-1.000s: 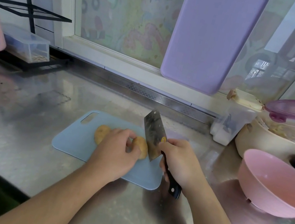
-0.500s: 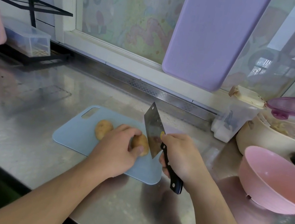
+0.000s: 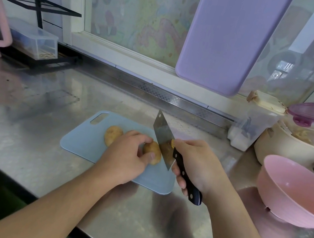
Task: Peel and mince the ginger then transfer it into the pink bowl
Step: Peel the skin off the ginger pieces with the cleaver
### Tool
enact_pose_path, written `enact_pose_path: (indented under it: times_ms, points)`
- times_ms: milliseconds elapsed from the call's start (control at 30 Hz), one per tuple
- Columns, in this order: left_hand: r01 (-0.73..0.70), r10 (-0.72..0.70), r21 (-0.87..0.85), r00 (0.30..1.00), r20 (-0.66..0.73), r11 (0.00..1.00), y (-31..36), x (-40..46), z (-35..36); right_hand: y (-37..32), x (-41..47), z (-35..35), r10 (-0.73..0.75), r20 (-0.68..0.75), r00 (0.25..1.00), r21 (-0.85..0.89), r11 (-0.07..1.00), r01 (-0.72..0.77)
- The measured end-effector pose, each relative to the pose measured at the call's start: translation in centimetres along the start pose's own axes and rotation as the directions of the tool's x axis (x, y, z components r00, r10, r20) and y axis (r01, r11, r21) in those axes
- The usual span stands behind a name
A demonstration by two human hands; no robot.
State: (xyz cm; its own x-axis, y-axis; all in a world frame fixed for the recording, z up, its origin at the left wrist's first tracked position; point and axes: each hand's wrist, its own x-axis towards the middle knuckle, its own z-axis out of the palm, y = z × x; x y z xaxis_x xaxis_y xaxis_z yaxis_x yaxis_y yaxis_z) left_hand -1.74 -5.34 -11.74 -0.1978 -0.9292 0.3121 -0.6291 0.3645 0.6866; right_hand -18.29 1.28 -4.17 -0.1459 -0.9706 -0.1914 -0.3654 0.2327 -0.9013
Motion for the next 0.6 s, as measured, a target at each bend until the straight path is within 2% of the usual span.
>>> enact_pose_path:
  times_ms: [167,600]
  points:
    - [-0.010,0.010,0.017,1.000,0.006,1.000,0.0,-0.1,0.1,-0.4,-0.5,-0.2,0.007,0.010,1.000,0.056,0.998,-0.007]
    - [0.003,-0.003,0.018,1.000,-0.008,1.000,0.3,-0.2,-0.1,-1.4,-1.4,-0.5,-0.018,-0.061,0.998,-0.124,0.992,0.011]
